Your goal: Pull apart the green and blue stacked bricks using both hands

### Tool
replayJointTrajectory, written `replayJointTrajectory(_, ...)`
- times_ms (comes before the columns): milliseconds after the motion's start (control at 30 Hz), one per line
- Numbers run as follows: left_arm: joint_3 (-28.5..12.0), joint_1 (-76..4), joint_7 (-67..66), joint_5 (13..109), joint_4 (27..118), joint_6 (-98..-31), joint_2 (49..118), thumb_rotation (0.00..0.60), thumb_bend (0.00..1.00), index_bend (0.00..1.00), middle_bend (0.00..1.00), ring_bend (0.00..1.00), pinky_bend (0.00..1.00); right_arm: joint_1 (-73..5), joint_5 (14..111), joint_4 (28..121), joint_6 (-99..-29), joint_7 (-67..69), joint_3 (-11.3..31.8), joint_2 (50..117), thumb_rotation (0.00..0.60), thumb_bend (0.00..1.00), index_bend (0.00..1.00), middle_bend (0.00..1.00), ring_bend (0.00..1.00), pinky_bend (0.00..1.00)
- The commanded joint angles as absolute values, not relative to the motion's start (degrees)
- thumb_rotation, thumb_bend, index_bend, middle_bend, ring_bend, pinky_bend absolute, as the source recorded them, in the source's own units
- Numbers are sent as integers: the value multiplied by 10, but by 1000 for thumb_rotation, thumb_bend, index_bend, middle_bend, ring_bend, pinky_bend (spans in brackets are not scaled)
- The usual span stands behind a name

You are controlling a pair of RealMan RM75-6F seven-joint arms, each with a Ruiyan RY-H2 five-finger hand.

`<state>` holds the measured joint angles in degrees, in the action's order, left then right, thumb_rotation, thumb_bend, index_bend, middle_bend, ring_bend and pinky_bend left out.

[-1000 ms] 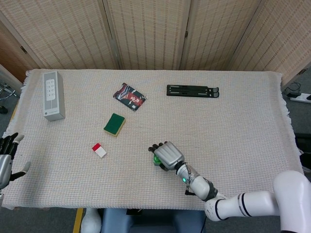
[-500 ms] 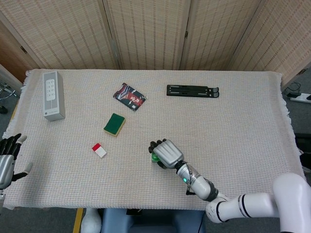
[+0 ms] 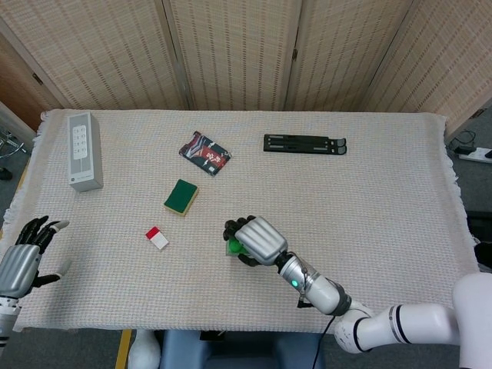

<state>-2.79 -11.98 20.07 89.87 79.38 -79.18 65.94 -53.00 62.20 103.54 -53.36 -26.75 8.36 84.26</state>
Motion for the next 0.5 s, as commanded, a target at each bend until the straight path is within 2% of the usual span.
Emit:
replayJointTrajectory(33, -13, -168, 330, 931, 790, -734, 649, 600, 377, 192, 254, 100, 8, -540, 601, 1068, -525, -271, 102, 821, 600, 428, 922, 717, 839, 895)
replayJointTrajectory(267, 4, -200, 520, 949, 787, -706, 637, 600, 377, 184, 290, 129, 99, -547, 586, 1101, -518, -247, 120, 806, 600, 428, 922, 717, 837, 895)
replayJointTrajectory(367, 24, -221, 609, 960, 787, -667, 629, 600, 377, 177, 290, 132, 117, -556, 581, 1103, -510, -241, 127, 807, 600, 428, 922, 717, 837, 895)
replayJointTrajectory(500, 29, -237, 705, 961, 778, -657, 657, 600, 377, 178, 290, 134, 144, -572, 575, 1099, -507, -245, 134, 822, 600, 428, 922, 717, 837, 896)
